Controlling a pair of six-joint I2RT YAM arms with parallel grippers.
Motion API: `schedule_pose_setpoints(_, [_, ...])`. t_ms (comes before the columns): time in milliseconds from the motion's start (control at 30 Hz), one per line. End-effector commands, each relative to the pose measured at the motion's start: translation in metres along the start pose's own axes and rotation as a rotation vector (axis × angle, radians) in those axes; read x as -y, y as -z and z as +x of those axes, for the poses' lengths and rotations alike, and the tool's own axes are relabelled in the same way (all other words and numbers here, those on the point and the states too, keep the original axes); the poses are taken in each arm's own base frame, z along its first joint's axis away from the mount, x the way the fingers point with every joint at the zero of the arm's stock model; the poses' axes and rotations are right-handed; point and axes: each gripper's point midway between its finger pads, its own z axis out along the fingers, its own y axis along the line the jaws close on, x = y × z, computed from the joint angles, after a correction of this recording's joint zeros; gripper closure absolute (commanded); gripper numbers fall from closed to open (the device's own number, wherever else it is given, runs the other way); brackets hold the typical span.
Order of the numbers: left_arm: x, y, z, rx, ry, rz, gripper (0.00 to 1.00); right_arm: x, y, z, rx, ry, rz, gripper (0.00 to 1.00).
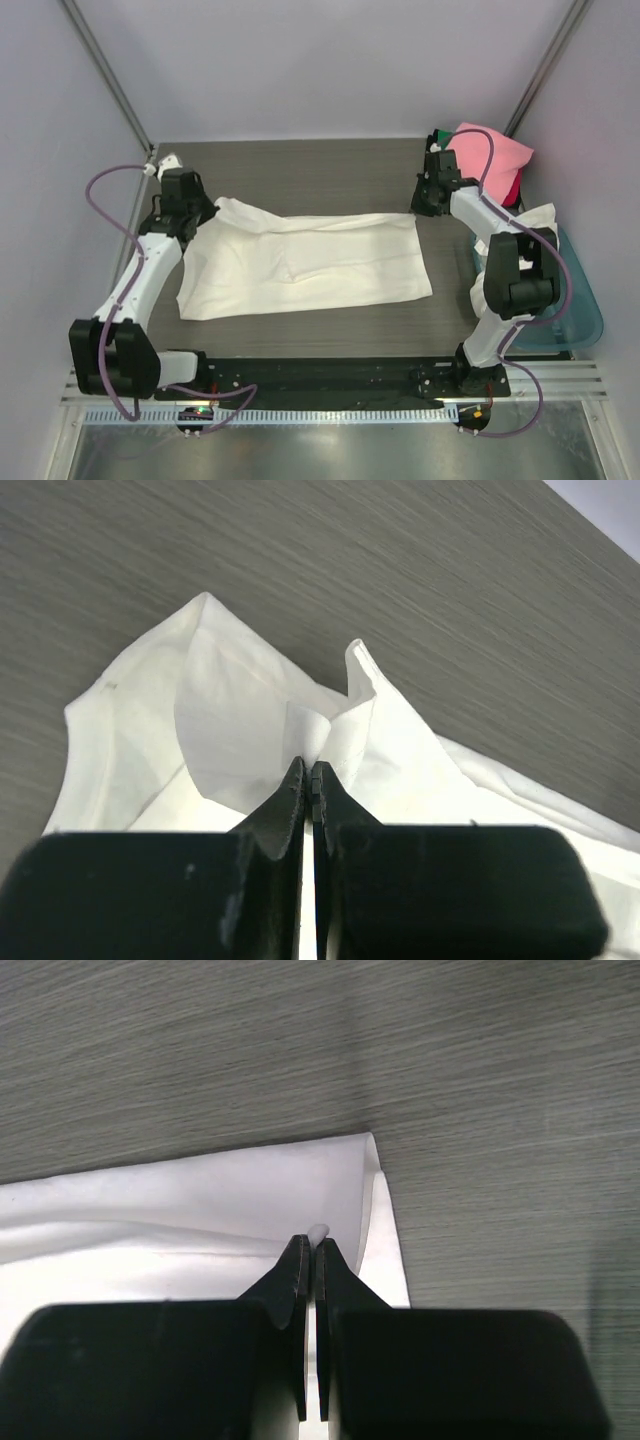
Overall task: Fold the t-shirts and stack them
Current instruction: Fold the tshirt
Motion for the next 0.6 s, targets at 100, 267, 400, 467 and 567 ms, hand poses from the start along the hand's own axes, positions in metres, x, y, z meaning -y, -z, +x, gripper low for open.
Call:
schedule_pose_setpoints(100, [-0.024, 0.039, 0.003, 0.08, 0.055, -0.029, 1.0, 0.002, 0.008, -0.014, 0.072, -0.005, 0.012, 0.99])
schedule_pose_setpoints(267, [-0.051, 0.058, 0.03, 0.069, 0.081, -0.08, 1.0, 0.005, 0.006, -0.008, 0.059, -0.006, 0.021, 0.99])
schedule_pose_setpoints(400, [-0.064, 0.075, 0.045, 0.066, 0.147, -0.101, 1.0, 0.009, 0.005, -0.006, 0.057, -0.011, 0.038, 0.99])
schedule_pose_setpoints(467, [-0.076, 0.082, 0.056, 0.055, 0.2, -0.143, 1.0, 0.012, 0.004, -0.002, 0.049, -0.023, 0.053, 0.99])
schedule_pose_setpoints(567, [-0.09, 0.093, 0.069, 0.066, 0.279, -0.183, 0.97, 0.015, 0.001, 0.008, 0.015, -0.042, 0.065, 0.97])
